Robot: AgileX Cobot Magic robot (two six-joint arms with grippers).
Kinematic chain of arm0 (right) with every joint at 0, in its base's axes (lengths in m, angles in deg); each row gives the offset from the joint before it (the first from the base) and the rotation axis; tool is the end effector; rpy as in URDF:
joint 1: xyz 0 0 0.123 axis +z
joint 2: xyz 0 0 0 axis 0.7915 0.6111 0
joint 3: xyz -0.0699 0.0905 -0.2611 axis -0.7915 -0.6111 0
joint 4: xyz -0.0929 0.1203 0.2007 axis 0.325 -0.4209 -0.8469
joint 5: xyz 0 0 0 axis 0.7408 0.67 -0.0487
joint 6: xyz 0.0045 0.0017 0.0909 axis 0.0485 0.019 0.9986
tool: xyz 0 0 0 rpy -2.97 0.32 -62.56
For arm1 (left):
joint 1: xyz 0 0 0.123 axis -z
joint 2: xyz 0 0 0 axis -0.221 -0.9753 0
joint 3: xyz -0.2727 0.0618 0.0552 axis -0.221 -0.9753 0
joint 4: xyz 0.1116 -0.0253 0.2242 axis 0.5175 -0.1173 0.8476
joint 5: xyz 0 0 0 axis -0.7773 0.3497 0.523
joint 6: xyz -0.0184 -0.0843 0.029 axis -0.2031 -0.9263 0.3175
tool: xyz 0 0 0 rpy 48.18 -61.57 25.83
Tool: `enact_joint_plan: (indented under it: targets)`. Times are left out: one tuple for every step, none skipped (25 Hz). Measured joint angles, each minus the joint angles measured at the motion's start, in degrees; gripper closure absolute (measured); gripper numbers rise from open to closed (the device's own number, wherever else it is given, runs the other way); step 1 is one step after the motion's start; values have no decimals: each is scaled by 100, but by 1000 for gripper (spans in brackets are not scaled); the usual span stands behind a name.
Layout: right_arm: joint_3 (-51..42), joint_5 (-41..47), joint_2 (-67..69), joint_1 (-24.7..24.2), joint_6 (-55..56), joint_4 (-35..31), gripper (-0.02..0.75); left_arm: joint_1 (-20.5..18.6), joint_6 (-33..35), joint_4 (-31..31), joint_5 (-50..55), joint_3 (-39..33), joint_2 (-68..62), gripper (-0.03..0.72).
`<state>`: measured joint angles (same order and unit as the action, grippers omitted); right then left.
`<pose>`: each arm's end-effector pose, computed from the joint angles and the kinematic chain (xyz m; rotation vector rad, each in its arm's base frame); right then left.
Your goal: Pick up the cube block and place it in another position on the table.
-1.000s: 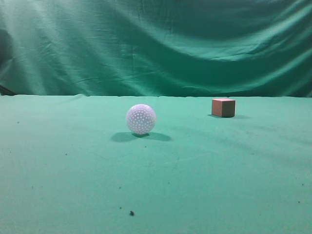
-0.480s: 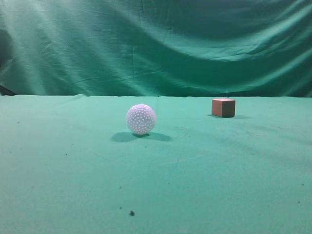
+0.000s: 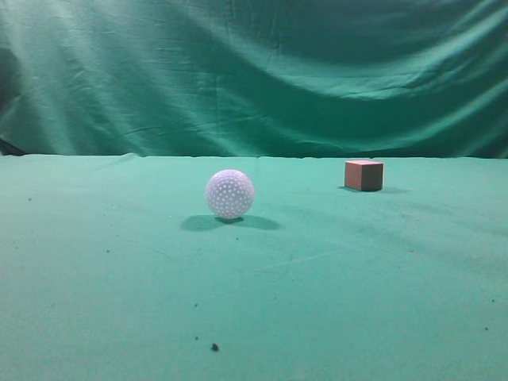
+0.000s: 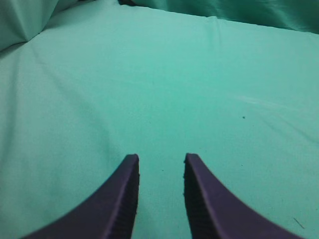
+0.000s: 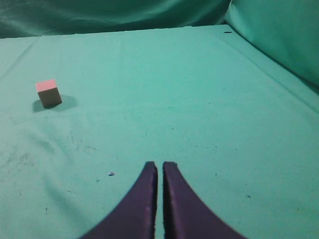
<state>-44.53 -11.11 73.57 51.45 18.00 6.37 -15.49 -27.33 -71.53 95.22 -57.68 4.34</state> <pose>0.0524 -0.0015 0.1703 0.0575 1.8830 0.0103 0.0521 0.0074 0.1734 -0.2056 1.8418 -0.0098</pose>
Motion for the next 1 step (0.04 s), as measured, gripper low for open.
enact_joint_plan:
  targets:
    - [0,0,0,0,0,0,738,0,0,0,0,0,0,426]
